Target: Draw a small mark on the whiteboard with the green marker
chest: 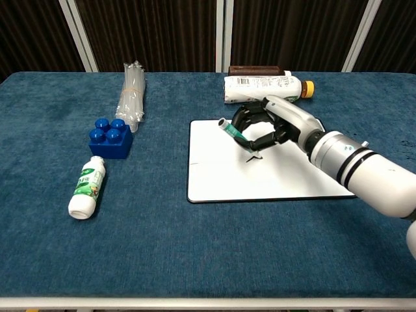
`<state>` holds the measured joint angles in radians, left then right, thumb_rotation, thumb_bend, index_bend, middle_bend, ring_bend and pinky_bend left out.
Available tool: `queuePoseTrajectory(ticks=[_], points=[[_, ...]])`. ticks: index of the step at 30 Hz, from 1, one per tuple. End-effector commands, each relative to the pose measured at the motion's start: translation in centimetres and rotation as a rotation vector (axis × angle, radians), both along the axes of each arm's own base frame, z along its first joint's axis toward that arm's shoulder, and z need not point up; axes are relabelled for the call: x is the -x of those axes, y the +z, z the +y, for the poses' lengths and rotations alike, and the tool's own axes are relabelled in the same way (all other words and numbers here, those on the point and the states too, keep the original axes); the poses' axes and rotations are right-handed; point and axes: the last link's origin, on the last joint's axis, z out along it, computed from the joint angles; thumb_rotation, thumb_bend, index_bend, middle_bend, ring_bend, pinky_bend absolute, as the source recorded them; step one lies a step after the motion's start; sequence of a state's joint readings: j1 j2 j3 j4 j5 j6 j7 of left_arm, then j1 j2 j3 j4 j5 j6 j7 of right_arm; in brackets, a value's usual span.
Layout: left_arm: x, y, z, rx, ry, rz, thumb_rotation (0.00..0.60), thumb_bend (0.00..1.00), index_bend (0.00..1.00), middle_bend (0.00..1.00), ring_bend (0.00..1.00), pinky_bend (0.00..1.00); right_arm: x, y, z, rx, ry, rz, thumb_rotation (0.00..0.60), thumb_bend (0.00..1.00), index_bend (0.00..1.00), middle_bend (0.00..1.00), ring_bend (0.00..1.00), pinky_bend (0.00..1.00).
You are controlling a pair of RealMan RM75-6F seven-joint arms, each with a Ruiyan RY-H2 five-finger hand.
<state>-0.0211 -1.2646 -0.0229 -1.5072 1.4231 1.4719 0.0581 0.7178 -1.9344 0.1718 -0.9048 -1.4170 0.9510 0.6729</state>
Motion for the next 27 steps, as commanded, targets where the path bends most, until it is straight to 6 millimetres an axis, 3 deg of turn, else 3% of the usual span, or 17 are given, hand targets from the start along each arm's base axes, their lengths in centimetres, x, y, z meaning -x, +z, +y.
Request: queuePoseTrajectory(ticks=[1, 8, 15, 21, 27], points=[[0.0, 0.0, 0.1, 0.001, -0.004, -0.001, 0.600, 0.00, 0.09, 0.00, 0.00, 0.00, 1.3, 1.3, 0.6, 0.016, 0.001, 0.028, 0.600, 0.42, 0.70, 0.55, 0.30, 0.13], [-0.2, 0.1, 0.2, -0.004, -0.018, 0.001, 0.600, 0.00, 0.09, 0.00, 0.00, 0.00, 1.7, 7.3, 0.2, 0.173, 0.040, -0.020, 0.600, 0.42, 0.71, 0.54, 0.29, 0.10], [-0.5, -0.2, 0.4, 0.009, -0.029, -0.003, 0.600, 0.00, 0.09, 0.00, 0.00, 0.00, 7.0, 11.0, 0.3, 0.262, 0.116, 0.519, 0.600, 0.42, 0.70, 0.54, 0.28, 0.09], [-0.7, -0.3, 0.6, 0.018, -0.030, -0.002, 0.600, 0.00, 0.09, 0.00, 0.00, 0.00, 10.7, 11.3, 0.6, 0.257, 0.145, 0.870, 0.600, 0.42, 0.64, 0.52, 0.23, 0.04], [-0.6, -0.3, 0.4, 0.019, -0.016, -0.004, 0.600, 0.00, 0.09, 0.00, 0.00, 0.00, 12.0, 10.2, 0.2, 0.244, 0.136, 0.989, 0.600, 0.42, 0.62, 0.49, 0.20, 0.03]])
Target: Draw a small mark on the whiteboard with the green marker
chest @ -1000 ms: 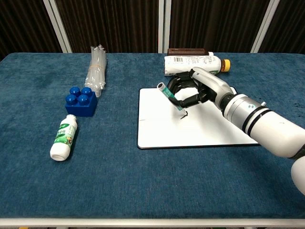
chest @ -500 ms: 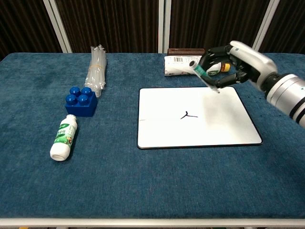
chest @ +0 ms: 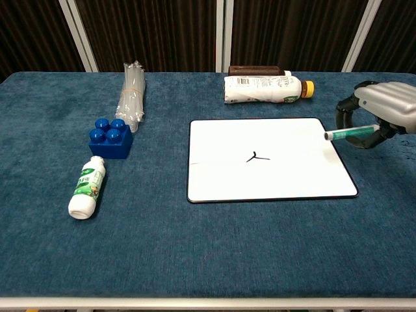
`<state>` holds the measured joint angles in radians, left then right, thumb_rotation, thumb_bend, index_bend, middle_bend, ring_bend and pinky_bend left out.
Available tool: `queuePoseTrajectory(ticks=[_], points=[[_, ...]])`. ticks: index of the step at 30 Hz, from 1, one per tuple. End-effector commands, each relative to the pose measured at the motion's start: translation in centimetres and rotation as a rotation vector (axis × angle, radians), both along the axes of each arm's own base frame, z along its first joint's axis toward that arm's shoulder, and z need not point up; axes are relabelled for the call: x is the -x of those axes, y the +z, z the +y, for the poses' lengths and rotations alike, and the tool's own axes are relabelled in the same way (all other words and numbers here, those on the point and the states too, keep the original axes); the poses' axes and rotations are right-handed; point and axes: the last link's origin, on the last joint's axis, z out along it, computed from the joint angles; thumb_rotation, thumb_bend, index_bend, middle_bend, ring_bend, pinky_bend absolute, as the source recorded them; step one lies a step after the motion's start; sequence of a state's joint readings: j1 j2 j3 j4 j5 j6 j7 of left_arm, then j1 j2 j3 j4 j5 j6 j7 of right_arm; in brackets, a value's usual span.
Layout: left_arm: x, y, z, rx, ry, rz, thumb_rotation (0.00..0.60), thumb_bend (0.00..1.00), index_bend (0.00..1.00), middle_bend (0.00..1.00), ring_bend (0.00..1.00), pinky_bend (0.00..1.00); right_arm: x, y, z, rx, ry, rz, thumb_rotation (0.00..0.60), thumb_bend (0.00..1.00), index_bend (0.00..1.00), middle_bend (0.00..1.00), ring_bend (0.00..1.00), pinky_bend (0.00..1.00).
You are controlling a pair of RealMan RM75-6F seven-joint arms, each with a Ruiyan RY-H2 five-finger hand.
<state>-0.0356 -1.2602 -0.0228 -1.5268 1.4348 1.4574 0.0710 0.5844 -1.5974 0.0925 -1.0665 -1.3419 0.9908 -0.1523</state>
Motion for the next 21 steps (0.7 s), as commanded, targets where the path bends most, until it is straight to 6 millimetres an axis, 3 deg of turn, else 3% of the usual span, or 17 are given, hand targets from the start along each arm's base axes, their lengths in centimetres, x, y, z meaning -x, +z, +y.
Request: queuePoseTrajectory(ticks=[1, 5, 9, 11, 16, 21], points=[[0.1, 0.1, -0.1, -0.001, 0.007, 0.000, 0.600, 0.00, 0.09, 0.00, 0.00, 0.00, 1.9, -0.5, -0.1, -0.003, -0.038, 0.102, 0.600, 0.42, 0.61, 0.48, 0.20, 0.02], [0.2, 0.0, -0.3, 0.000, 0.015, -0.001, 0.600, 0.00, 0.09, 0.00, 0.00, 0.00, 2.5, -1.0, -0.1, -0.006, -0.055, 0.148, 0.600, 0.41, 0.52, 0.43, 0.15, 0.00], [0.1, 0.0, -0.2, 0.003, 0.013, -0.002, 0.600, 0.00, 0.09, 0.00, 0.00, 0.00, 2.8, -0.7, 0.3, -0.015, -0.079, 0.179, 0.600, 0.38, 0.22, 0.26, 0.01, 0.00], [0.1, 0.0, -0.1, 0.001, 0.010, -0.002, 0.600, 0.00, 0.09, 0.00, 0.00, 0.00, 2.8, 0.0, 0.7, -0.006, -0.086, 0.178, 0.600, 0.38, 0.09, 0.18, 0.00, 0.00], [0.2, 0.1, -0.1, -0.006, 0.009, -0.003, 0.600, 0.00, 0.09, 0.00, 0.00, 0.00, 2.6, 4.3, 3.2, 0.075, -0.099, 0.124, 0.600, 0.38, 0.01, 0.13, 0.00, 0.00], [0.2, 0.1, 0.2, -0.023, -0.004, 0.011, 0.600, 0.00, 0.09, 0.00, 0.00, 0.00, 2.6, 10.0, 7.9, 0.183, -0.129, -0.032, 0.600, 0.38, 0.02, 0.16, 0.00, 0.00]])
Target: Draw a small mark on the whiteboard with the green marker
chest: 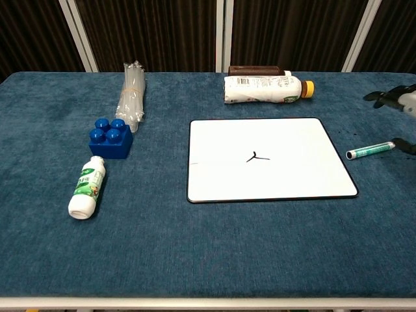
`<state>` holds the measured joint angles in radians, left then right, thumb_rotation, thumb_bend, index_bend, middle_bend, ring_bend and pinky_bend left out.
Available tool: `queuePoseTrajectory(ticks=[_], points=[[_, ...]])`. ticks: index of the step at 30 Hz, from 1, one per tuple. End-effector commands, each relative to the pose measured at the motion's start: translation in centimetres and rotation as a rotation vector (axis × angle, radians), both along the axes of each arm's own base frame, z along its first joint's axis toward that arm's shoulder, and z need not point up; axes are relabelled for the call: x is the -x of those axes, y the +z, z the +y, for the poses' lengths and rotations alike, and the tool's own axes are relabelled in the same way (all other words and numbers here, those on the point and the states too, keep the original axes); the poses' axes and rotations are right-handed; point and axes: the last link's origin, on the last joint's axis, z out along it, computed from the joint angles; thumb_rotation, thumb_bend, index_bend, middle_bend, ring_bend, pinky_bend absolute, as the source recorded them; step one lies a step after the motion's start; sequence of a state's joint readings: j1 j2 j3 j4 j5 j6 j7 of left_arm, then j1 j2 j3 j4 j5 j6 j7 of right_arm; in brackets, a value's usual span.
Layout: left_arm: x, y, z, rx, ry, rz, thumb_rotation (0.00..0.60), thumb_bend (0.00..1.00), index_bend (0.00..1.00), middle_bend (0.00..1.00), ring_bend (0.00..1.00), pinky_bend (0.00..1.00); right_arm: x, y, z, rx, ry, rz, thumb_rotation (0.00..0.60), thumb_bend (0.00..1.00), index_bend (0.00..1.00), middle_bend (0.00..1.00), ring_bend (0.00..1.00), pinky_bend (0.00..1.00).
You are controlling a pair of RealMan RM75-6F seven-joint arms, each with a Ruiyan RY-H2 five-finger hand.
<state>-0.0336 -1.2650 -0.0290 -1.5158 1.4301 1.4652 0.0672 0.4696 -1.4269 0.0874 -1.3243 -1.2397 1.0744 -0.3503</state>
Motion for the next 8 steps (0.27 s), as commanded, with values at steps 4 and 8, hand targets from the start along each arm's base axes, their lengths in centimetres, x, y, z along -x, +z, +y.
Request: queuePoseTrajectory(ticks=[4, 8], points=[[-0.2, -0.2, 0.5, -0.010, -0.015, 0.010, 0.600, 0.00, 0.09, 0.00, 0.00, 0.00, 0.5, 9.2, 7.6, 0.221, 0.009, -0.184, 0.600, 0.38, 0.07, 0.18, 0.00, 0.00], [-0.5, -0.3, 0.8, -0.009, -0.029, 0.013, 0.600, 0.00, 0.09, 0.00, 0.00, 0.00, 0.2, 11.1, 10.7, 0.260, 0.028, -0.260, 0.600, 0.38, 0.11, 0.19, 0.00, 0.00]])
